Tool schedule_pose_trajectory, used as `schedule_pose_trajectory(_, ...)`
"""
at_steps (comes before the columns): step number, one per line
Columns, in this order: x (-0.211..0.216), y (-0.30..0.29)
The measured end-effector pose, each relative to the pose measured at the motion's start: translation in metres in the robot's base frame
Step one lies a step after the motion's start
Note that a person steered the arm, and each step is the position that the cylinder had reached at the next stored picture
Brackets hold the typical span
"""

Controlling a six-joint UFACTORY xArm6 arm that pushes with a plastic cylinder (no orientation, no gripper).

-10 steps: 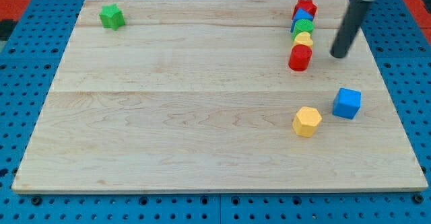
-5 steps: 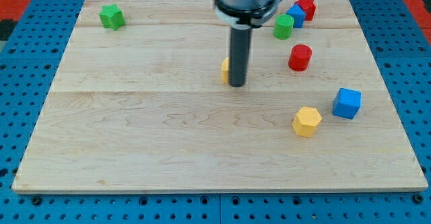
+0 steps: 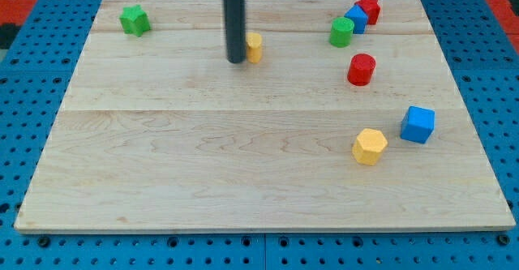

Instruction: Place the yellow heart parallel to the green circle

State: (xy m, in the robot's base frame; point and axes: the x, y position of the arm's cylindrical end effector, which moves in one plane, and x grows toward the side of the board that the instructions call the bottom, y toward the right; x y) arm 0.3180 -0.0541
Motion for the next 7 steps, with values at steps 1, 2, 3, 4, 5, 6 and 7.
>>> schedule_pose_trajectory(1,-0.011,0.023)
schedule_pose_trajectory(2,-0.017,0.005)
schedule_pose_trajectory(3,-0.018,-0.005)
schedule_pose_trajectory(4,0.038,0.000)
schedule_pose_trajectory(5,0.031,0.052)
schedule_pose_trajectory(6,0.011,0.065)
schedule_pose_trajectory(7,-0.038,0.030)
